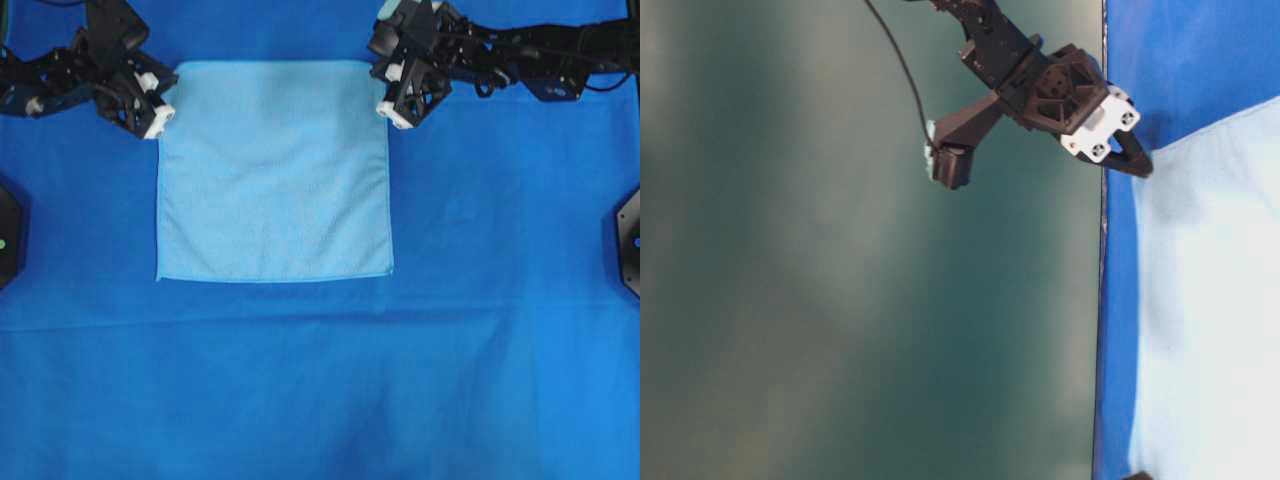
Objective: Fold the light blue towel.
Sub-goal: 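Grasp the top corners of the light blue towel with both grippers, then pull both held corners toward the bottom edge, folding the towel in half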
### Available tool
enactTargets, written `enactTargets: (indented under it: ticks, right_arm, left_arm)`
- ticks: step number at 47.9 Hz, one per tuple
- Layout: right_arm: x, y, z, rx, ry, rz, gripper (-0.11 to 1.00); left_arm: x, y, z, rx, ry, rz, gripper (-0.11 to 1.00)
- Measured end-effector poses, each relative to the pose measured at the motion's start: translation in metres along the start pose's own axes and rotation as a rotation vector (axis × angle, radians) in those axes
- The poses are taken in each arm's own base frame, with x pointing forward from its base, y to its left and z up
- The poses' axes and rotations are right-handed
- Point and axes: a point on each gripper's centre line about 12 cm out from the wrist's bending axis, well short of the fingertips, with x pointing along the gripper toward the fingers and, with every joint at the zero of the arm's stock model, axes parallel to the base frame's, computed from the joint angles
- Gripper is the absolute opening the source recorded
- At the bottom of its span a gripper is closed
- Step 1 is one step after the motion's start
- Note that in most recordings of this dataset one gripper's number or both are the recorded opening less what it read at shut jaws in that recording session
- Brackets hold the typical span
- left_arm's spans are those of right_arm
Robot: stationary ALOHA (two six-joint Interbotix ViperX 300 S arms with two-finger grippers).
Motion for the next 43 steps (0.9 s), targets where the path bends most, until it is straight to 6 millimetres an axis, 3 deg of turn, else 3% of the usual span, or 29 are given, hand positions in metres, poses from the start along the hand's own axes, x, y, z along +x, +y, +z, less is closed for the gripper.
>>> enactTargets:
  ticks: [12,27,43]
  right_arm:
    - [-0.022,-0.002,0.018,0.001,-0.044,-0.007,0.03]
    - [-0.026,-0.001,0.015,0.003,-0.027,-0.006,0.03]
    - [-0.058,0.041,0.007,-0.060,0.022,0.071,0.03]
  left_arm:
    - [-0.029,-0.008,0.026,0.019,-0.089,-0.022,0.02]
    - [-0.037,-0.017,0.018,0.042,-0.060,-0.049,0.02]
    - [-0.060,-0.062,0.001,0.148,0.039,-0.178,0.02]
